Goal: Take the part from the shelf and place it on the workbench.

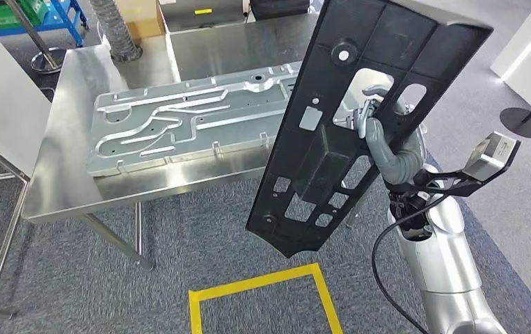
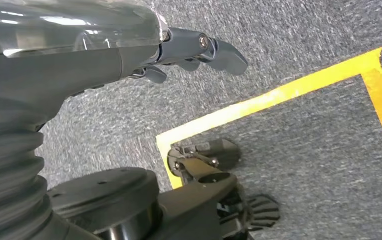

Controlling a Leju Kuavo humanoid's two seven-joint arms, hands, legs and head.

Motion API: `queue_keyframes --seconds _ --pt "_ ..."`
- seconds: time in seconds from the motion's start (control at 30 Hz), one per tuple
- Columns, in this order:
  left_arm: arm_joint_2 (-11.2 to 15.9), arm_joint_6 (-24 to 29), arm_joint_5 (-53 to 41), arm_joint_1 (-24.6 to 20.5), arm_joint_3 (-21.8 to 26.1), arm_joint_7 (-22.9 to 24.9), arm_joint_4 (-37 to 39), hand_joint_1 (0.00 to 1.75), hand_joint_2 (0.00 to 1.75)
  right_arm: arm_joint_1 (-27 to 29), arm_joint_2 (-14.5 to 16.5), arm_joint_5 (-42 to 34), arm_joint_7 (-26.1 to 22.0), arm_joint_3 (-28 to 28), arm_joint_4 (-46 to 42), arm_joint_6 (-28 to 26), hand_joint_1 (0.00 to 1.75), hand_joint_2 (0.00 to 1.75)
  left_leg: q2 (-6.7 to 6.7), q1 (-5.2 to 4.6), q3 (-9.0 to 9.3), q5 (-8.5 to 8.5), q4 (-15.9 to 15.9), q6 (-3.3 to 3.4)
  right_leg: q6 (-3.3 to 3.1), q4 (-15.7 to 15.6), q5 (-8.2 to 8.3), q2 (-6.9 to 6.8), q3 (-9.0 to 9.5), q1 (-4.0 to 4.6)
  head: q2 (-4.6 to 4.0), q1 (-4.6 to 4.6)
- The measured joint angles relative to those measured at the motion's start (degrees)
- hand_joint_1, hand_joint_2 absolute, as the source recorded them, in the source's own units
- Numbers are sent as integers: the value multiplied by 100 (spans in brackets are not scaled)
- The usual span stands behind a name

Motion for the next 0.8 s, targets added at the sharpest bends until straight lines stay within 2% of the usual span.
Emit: queue_keyframes --seconds 0.07,0.17,0.2,0.23,0.27,0.33,0.37,0.4,0.47,0.53,0.57,0.6,0.67,0.7,0.73,0.77,0.8 --pt "-1 0 0 -12 0 -7 0 0 175 -15 -14 13 1 -4 -18 -3 175 175 2 19 -202 -116 409 -30 -66 -7 -57 11 92 4 0 -1" --pt "-3 0 -2 -2 0 -10 0 0 175 -11 -23 23 9 -7 -29 -3 175 175 3 21 -908 -498 1469 -58 -108 -13 -183 22 224 35 0 -1" --pt "-4 0 -2 7 0 -9 0 0 175 -3 -23 24 11 -7 -29 -2 175 175 3 16 -1084 -564 1623 -45 -113 -14 -234 30 283 51 0 -1" --pt "-4 0 -2 16 0 -9 0 0 175 2 -23 24 13 -7 -30 -1 175 175 2 5 -1169 -516 1574 -11 -117 -15 -290 37 358 71 0 -1" --pt "-4 0 -2 21 0 -9 0 0 175 4 -24 24 14 -7 -33 0 175 175 1 -15 -1157 -326 1323 48 -119 -18 -350 41 445 94 0 -1" --pt "7 0 -1 29 0 -8 -1 0 175 3 -25 24 15 -7 -43 0 175 175 -2 -100 -1020 295 599 232 -117 -36 -465 43 605 124 0 1" --pt "17 0 1 32 0 -7 -1 0 175 3 -25 26 16 -8 -48 -1 175 175 -8 -146 -960 514 321 318 -100 -56 -506 52 659 123 0 1" --pt "25 0 3 35 0 -4 -1 0 175 6 -25 30 20 -8 -53 -2 175 175 -14 -190 -916 647 150 379 -75 -89 -531 61 696 111 0 -1" --pt "29 -1 8 35 0 -1 -1 0 175 6 -24 42 31 -10 -67 -7 175 175 -26 -218 -814 657 -26 423 1 -111 -502 72 767 101 0 -2" --pt "16 -3 21 34 0 -3 0 0 175 -24 -21 52 40 -16 -81 -10 175 175 -26 -192 -646 683 -180 417 57 31 -486 57 757 103 0 -1" --pt "10 -3 30 28 0 -5 -1 0 175 -57 -16 56 46 -19 -85 -10 175 175 -27 -174 -563 678 -225 415 79 229 -532 52 645 102 0 -1" --pt "5 -2 36 23 0 -9 -1 0 175 -83 -11 61 58 -20 -85 -10 175 175 -25 -164 -509 657 -250 411 99 537 -626 48 444 94 0 -1" --pt "4 1 41 15 1 -15 -1 0 175 -119 -2 69 95 -18 -79 -11 175 175 -30 -161 -422 567 -252 414 146 1198 -891 44 -61 84 0 -1" --pt "2 1 42 20 2 -18 0 0 175 -123 -1 72 113 -17 -75 -12 175 175 -36 -158 -371 513 -247 406 169 1369 -980 42 -251 76 0 -1" --pt "-2 0 42 29 2 -18 0 0 175 -129 0 75 124 -16 -73 -13 175 175 -44 -154 -308 455 -240 395 191 1345 -960 39 -347 66 0 -1" --pt "-9 -1 42 37 2 -18 0 0 175 -140 0 76 128 -15 -71 -13 175 175 -51 -148 -234 389 -227 381 214 1127 -809 34 -344 52 0 -1" --pt "-17 -2 41 43 2 -19 0 0 175 -157 1 76 130 -15 -71 -14 175 175 -57 -142 -161 313 -209 361 237 770 -538 29 -273 35 0 -1"
